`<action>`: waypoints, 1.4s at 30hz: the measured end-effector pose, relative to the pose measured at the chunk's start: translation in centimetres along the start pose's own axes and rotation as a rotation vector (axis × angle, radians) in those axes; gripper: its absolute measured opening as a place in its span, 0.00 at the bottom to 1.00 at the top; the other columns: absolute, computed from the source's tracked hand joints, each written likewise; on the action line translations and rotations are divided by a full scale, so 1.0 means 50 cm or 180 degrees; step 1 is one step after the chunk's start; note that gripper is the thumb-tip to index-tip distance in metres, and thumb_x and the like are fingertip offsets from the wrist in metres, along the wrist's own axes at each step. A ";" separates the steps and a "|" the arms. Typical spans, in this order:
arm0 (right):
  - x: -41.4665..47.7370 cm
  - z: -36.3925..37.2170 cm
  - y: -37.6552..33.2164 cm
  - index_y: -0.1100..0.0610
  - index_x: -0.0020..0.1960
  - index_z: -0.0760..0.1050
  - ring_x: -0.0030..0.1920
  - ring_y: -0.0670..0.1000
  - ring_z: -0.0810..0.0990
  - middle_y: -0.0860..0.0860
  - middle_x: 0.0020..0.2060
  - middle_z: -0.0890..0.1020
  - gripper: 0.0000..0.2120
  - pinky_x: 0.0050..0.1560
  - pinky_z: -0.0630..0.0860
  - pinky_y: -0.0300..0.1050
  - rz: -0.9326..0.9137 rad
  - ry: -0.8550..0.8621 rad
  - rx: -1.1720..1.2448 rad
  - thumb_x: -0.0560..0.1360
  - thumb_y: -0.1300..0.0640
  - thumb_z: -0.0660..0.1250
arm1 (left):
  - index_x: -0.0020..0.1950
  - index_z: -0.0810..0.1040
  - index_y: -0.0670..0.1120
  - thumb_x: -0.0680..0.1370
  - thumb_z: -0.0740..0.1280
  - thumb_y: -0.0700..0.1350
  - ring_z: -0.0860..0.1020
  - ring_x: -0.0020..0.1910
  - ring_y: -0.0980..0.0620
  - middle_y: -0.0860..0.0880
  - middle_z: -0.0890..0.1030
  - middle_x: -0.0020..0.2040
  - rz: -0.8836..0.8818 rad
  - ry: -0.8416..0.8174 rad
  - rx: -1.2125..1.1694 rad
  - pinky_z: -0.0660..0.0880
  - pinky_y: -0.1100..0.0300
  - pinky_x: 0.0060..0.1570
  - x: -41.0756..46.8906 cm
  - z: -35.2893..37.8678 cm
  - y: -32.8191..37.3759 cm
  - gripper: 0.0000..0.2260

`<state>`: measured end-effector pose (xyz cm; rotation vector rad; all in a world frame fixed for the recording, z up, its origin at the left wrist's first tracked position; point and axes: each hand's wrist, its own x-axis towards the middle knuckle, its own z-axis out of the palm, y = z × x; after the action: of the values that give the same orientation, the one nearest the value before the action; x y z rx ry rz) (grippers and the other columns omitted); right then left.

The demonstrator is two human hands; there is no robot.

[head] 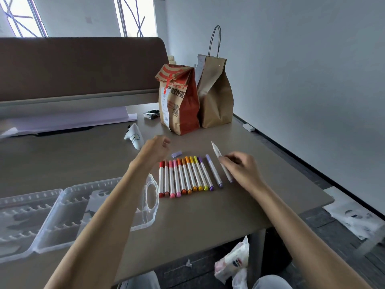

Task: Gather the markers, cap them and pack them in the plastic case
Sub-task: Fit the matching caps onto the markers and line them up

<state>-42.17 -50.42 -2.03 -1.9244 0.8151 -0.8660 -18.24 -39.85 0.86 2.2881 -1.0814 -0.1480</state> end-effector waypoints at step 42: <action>-0.042 -0.030 -0.057 0.59 0.44 0.83 0.36 0.43 0.81 0.52 0.35 0.84 0.02 0.37 0.75 0.34 -0.0090 -0.0619 0.1159 0.75 0.63 0.71 | 0.56 0.79 0.42 0.79 0.65 0.46 0.68 0.36 0.58 0.51 0.83 0.54 0.0242 -0.0940 -0.3710 0.64 0.65 0.34 -0.123 0.012 0.119 0.10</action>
<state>-43.94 -48.17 0.53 -1.6683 0.4779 -0.7696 -26.52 -38.53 2.79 1.1836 -0.8523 -0.8542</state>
